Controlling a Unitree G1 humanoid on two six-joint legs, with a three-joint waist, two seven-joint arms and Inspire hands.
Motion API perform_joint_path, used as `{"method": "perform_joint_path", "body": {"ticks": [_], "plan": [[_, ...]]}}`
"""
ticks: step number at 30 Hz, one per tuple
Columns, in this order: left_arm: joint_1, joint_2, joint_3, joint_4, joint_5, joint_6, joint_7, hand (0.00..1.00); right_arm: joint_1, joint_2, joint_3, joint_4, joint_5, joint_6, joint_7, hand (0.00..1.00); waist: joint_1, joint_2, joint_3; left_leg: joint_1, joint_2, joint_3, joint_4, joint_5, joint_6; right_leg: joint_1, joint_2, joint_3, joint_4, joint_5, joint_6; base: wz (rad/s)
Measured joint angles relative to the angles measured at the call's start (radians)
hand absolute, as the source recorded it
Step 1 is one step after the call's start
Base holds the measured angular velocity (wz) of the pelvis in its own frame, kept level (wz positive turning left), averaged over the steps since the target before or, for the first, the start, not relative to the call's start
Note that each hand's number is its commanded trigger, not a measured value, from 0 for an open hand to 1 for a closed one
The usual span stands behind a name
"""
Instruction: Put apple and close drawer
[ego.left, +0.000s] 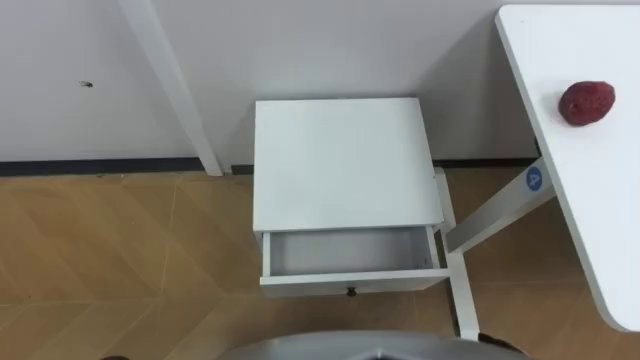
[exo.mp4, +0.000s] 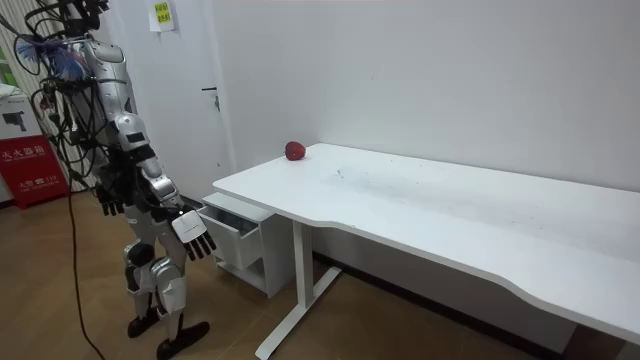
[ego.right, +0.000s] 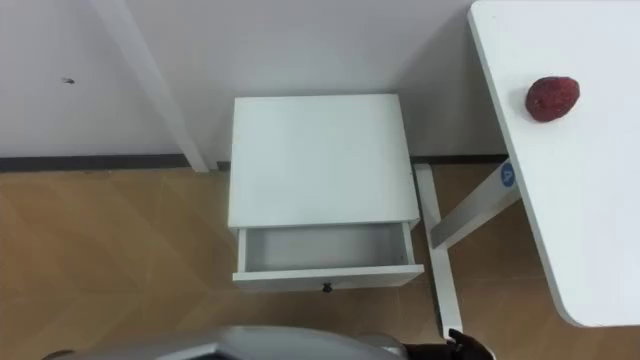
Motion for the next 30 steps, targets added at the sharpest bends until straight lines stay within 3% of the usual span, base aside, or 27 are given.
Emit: {"method": "perform_joint_path", "body": {"ticks": [5, 11, 15, 22, 25, 30], "plan": [[0.0, 0.0, 0.002, -0.003, 0.0, -0.002, 0.0, 0.0, 0.0, 0.0, 0.001, 0.0, 0.01, 0.0, 0.0, 0.0, 0.004, -0.003, 0.0015, 0.006, 0.0, 0.002, -0.002, 0.0, 0.0, 0.0, 0.0, 0.0, 0.0, 0.0, 0.0, 0.0], [-0.012, -0.004, 0.006, 0.009, -0.033, -0.018, 0.01, 0.0, -0.005, 0.006, -0.03, 0.015, 0.25, 0.001, -0.018, 0.0, 0.01, 0.0, 0.0005, 0.012, 0.001, 0.021, -0.005, 0.0, 0.0, 0.001, 0.003, 0.016, 0.001, 0.0, 0.0, -0.08], [-0.005, -0.008, 0.08, 0.01, -0.034, -0.034, 0.014, 0.0, -0.002, 0.006, -0.161, -0.002, 0.531, 0.002, -0.03, 0.0, -0.005, -0.001, -0.0001, 0.02, 0.001, 0.027, -0.007, 0.0, 0.0, 0.004, 0.003, 0.025, 0.001, 0.0, 0.0, -0.04], [0.015, -0.005, 0.134, 0.013, -0.123, -0.058, 0.025, 0.0, 0.008, 0.005, -0.425, -0.076, 1.059, -0.008, -0.113, 0.0, -0.041, 0.005, -0.0051, 0.046, 0.002, 0.033, -0.014, -0.001, -0.001, 0.021, 0.005, 0.033, 0.009, 0.0, 0.0, -0.03], [0.013, 0.0, 0.154, 0.009, -0.131, -0.059, 0.026, 0.0, 0.0, 0.004, -0.477, -0.104, 1.217, -0.033, -0.146, 0.0, -0.055, 0.008, -0.0061, 0.045, 0.003, 0.037, -0.014, -0.001, -0.001, 0.018, 0.006, 0.038, 0.017, -0.001, 0.0, -0.03], [0.01, 0.011, 0.157, 0.009, -0.132, -0.058, 0.023, 0.0, -0.003, 0.004, -0.511, -0.166, 1.306, -0.033, -0.235, 0.0, -0.059, 0.003, -0.0074, 0.043, 0.004, 0.048, -0.012, -0.001, -0.001, 0.009, 0.006, 0.051, 0.026, -0.001, 0.0, -0.08]]}}
